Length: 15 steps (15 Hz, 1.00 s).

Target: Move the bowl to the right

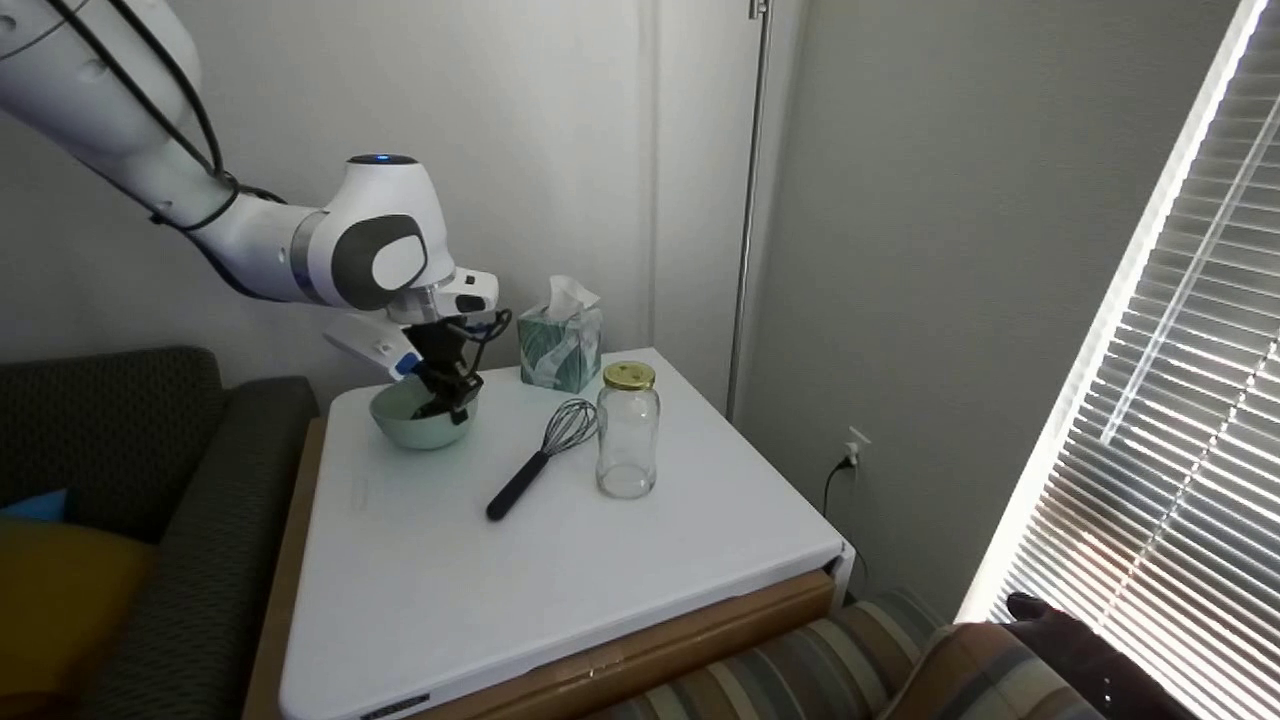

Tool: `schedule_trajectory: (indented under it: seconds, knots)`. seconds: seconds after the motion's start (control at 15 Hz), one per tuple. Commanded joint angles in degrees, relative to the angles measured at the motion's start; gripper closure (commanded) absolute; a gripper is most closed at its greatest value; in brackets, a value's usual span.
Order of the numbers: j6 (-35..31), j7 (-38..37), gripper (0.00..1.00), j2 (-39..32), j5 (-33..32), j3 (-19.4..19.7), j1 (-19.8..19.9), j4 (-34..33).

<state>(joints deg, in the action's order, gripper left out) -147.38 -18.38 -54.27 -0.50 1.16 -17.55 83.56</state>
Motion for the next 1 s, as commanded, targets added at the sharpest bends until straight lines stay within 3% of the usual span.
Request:
schedule_trajectory:
  seconds: [0.0,0.33,0.67,0.93]
  knots:
    - [-1.67,2.55,0.99,2.51,1.58,-1.32,4.16,3.78]
    - [-3.74,3.48,0.99,3.15,4.04,-1.81,8.84,6.63]
    - [-7.34,4.27,0.99,6.09,8.17,-3.10,12.66,13.68]
    - [-8.43,10.29,0.99,9.58,13.00,-9.03,17.34,20.46]
